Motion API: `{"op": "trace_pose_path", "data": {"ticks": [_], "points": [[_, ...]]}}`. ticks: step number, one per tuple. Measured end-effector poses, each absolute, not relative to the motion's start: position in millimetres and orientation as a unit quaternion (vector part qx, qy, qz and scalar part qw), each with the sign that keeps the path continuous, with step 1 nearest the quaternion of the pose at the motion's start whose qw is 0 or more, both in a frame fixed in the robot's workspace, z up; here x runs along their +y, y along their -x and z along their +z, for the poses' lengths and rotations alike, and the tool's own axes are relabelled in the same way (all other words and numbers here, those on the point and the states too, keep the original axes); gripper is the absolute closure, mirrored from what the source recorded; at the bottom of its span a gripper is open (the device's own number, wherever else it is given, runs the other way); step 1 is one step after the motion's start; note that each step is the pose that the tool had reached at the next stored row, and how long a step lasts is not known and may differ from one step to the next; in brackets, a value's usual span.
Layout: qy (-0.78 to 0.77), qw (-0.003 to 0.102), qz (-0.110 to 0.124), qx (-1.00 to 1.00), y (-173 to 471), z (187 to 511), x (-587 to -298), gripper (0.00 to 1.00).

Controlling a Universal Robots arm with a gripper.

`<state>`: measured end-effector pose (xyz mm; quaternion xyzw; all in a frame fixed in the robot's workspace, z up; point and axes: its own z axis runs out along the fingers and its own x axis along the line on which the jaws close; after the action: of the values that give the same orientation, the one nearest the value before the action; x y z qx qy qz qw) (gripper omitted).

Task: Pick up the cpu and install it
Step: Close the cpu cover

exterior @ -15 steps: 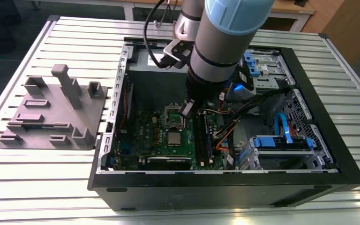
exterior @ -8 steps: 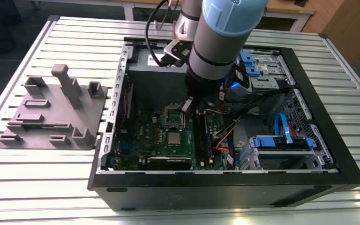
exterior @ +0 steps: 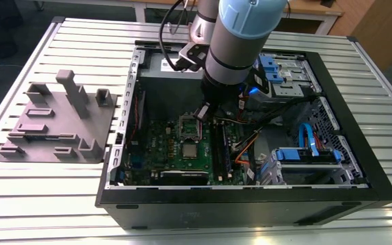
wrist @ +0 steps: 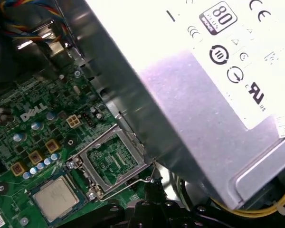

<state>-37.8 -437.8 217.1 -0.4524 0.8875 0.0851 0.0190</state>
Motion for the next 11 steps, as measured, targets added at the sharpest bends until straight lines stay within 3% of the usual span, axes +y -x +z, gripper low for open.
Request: {"op": "trace_pose_path", "data": {"ticks": [11], "points": [[0.453,0.024,0.094,0.886,37.5,212.1,-437.1,0.90]]}}
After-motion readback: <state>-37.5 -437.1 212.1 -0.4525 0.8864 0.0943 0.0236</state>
